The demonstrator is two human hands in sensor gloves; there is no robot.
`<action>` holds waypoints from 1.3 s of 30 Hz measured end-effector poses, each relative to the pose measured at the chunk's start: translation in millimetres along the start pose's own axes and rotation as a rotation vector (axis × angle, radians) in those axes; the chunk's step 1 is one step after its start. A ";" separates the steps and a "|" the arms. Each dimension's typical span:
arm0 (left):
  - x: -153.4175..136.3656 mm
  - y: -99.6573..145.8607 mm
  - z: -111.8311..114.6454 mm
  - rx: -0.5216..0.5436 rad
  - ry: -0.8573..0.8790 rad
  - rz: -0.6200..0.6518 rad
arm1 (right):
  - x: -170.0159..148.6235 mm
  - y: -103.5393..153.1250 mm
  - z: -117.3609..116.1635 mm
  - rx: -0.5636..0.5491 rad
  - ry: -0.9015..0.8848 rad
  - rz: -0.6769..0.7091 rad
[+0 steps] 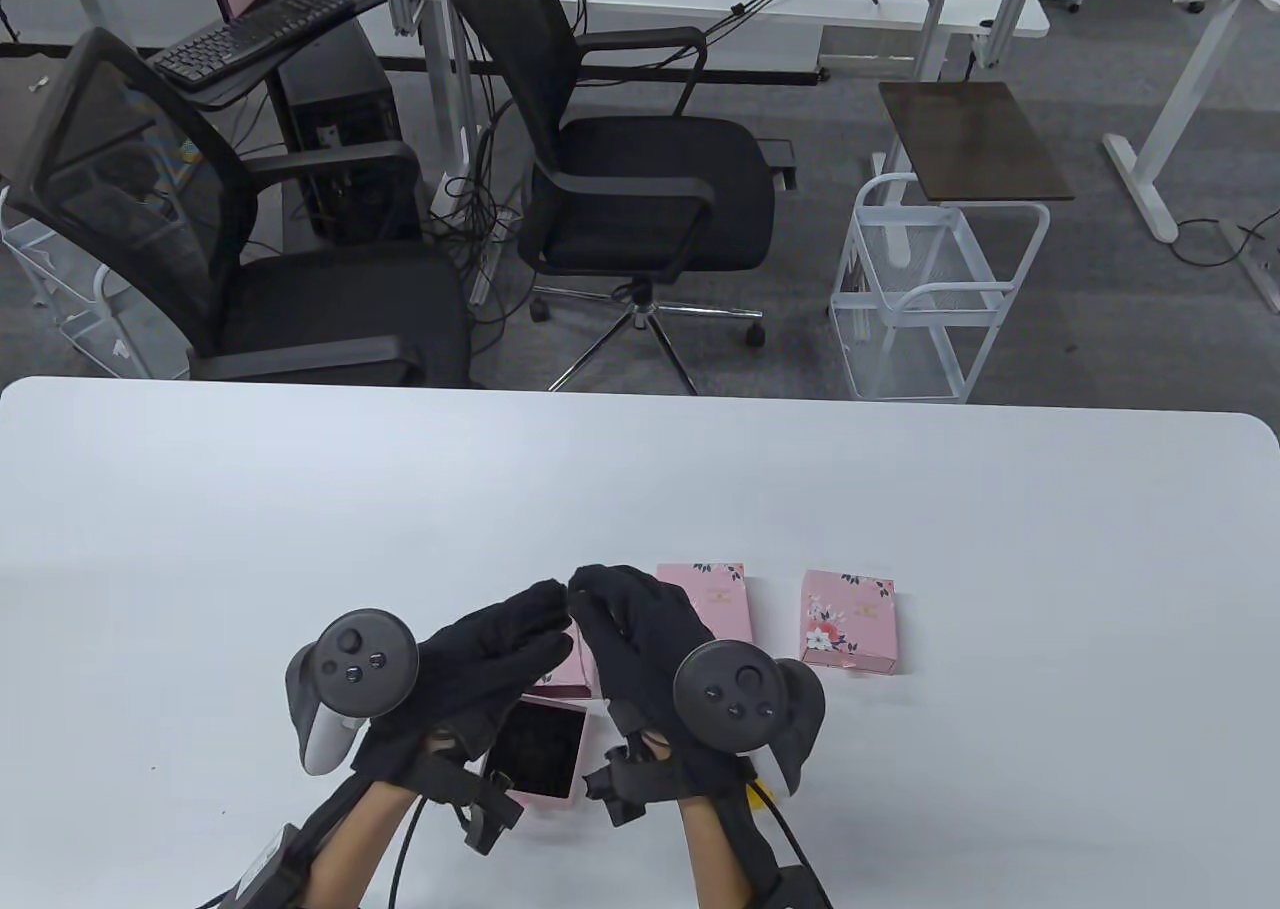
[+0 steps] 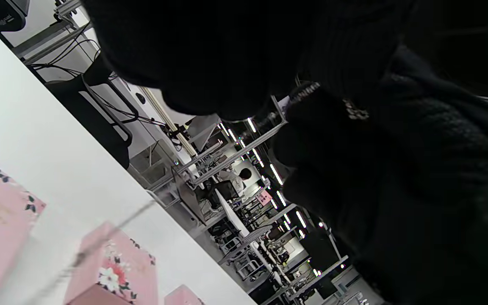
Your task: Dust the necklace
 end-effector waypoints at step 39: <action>-23.5 3.4 -21.3 -0.002 0.442 -0.098 | 15.1 5.7 -34.0 0.105 0.020 -0.008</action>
Point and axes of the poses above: the tracker on the back of each hand, its own x axis roughly to the thumb side, its own y axis roughly from the fingertips to the wrist, z = x × y, the point moved 4 cm from there along -y, roughly from the wrist to the fingertips, and after that the axes turned 11 degrees about -y, right-handed, at the moved point
